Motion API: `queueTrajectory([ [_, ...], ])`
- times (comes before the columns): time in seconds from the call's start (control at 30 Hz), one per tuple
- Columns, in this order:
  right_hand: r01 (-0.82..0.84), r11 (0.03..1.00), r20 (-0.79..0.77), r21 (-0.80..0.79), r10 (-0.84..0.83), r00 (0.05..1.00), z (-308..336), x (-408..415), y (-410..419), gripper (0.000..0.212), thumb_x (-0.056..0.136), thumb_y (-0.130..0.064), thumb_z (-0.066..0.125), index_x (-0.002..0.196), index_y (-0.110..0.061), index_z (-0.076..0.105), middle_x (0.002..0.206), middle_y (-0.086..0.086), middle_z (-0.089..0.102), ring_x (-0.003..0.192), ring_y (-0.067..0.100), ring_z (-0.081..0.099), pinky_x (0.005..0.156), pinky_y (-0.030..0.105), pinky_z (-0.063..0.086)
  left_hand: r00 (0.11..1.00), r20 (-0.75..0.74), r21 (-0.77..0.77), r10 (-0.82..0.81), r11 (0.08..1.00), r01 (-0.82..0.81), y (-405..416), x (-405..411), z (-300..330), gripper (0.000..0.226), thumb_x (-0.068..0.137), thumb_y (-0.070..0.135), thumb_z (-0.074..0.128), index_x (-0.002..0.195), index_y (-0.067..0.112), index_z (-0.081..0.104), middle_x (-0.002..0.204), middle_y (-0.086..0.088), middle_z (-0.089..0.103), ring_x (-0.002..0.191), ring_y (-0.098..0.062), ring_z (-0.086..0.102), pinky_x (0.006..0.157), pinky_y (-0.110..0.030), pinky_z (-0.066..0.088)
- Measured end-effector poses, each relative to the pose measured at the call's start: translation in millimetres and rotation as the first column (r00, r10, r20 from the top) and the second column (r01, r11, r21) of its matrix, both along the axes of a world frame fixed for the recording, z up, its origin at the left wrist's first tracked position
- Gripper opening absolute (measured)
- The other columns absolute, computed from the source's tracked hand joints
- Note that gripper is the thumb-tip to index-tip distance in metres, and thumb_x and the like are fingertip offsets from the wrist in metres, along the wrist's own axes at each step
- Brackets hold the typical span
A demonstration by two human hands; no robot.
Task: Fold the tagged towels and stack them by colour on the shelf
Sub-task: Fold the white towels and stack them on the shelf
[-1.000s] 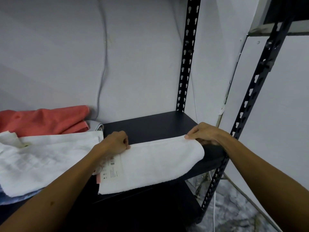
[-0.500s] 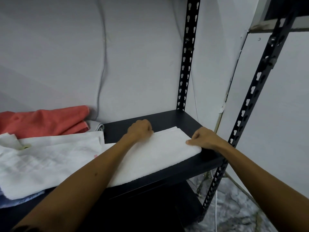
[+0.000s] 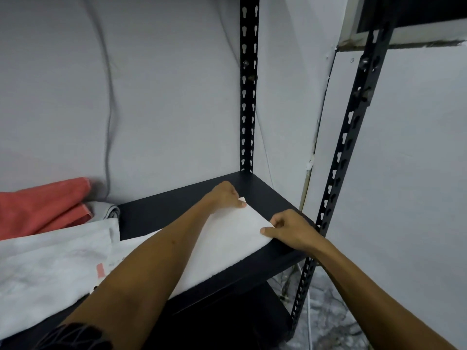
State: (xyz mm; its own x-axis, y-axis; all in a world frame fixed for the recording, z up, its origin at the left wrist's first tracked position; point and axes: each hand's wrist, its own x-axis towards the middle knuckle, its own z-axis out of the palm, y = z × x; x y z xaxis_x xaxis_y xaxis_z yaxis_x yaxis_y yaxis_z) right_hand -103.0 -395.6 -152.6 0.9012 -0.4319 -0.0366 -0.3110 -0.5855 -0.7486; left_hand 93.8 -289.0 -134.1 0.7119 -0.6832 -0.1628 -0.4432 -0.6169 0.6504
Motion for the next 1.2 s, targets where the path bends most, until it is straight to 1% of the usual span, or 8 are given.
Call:
queueTrajectory([
  [0.17,0.021,0.99,0.019,0.141,-0.024,1.0,14,-8,-3,0.029,0.09,-0.033,0.068,0.073,-0.01,0.068,0.066,-0.005,0.067,0.056,0.008,0.055,0.06,0.021,0.044,0.982,-0.162,-0.165,0.098,0.978,-0.125,8,6,5,0.014,0.082,0.016,0.08,0.088,0.013,0.067,0.086,-0.002,0.065,0.072,-0.015,0.058,0.058,-0.026,0.046],
  [0.37,0.151,0.942,0.006,0.3,-0.16,0.987,11,-5,3,0.017,0.085,-0.011,0.074,0.089,0.003,0.066,0.069,0.01,0.067,0.055,0.015,0.063,0.05,0.023,0.051,0.958,-0.259,-0.23,0.124,0.956,-0.185,7,12,2,0.021,0.085,0.011,0.075,0.103,0.018,0.067,0.112,-0.006,0.064,0.101,-0.021,0.059,0.088,-0.029,0.049],
  [0.57,0.139,0.974,0.006,0.182,-0.142,0.99,8,-6,1,0.015,0.089,-0.016,0.071,0.079,-0.006,0.066,0.066,0.005,0.063,0.051,0.012,0.055,0.045,0.023,0.045,0.928,-0.347,-0.223,0.138,0.949,-0.224,5,18,4,0.02,0.083,0.011,0.077,0.099,0.022,0.07,0.116,-0.006,0.065,0.11,-0.024,0.059,0.104,-0.038,0.046],
  [0.73,0.101,0.959,-0.105,-0.266,-0.132,0.986,4,-7,-2,0.031,0.09,-0.032,0.064,0.076,-0.005,0.066,0.074,0.004,0.069,0.073,0.019,0.065,0.072,0.036,0.053,0.983,-0.109,-0.281,0.146,0.944,-0.171,-1,15,-7,0.018,0.08,0.017,0.081,0.093,0.017,0.068,0.099,-0.001,0.066,0.094,-0.017,0.063,0.08,-0.026,0.048],
  [0.83,0.105,0.923,-0.145,-0.371,-0.169,0.975,2,-3,0,0.033,0.087,-0.033,0.062,0.061,-0.014,0.051,0.059,0.002,0.054,0.06,0.023,0.057,0.064,0.037,0.052,0.984,0.12,-0.237,0.129,0.967,-0.098,-4,8,-20,0.013,0.082,0.022,0.078,0.089,0.02,0.067,0.086,0.004,0.065,0.09,-0.016,0.065,0.078,-0.024,0.048],
  [1.0,0.135,0.881,-0.112,-0.453,-0.207,0.972,9,10,-2,0.045,0.09,-0.041,0.058,0.057,-0.014,0.044,0.052,-0.003,0.046,0.053,0.018,0.047,0.054,0.029,0.04,0.996,0.087,-0.17,0.0,0.985,0.015,19,9,-12,0.032,0.088,0.04,0.069,0.11,0.017,0.063,0.098,0.003,0.064,0.089,-0.009,0.061,0.074,-0.019,0.044],
  [1.1,0.112,0.851,0.029,-0.513,-0.113,0.993,13,32,-1,0.031,0.093,-0.031,0.056,0.073,-0.011,0.068,0.072,-0.003,0.068,0.068,0.018,0.06,0.066,0.036,0.054,0.983,0.173,0.06,-0.065,0.997,0.055,49,17,-1,0.033,0.087,0.043,0.067,0.105,0.015,0.07,0.103,0.004,0.067,0.095,-0.012,0.062,0.083,-0.027,0.05],
  [1.2,-0.068,0.885,0.089,-0.461,0.123,0.988,16,67,6,0.018,0.096,-0.018,0.056,0.103,-0.013,0.071,0.107,0.0,0.068,0.099,0.02,0.062,0.089,0.04,0.051,0.982,0.185,0.119,-0.048,0.993,0.026,87,19,2,0.024,0.084,0.039,0.072,0.087,0.016,0.074,0.092,0.004,0.071,0.085,-0.014,0.065,0.075,-0.028,0.053],
])
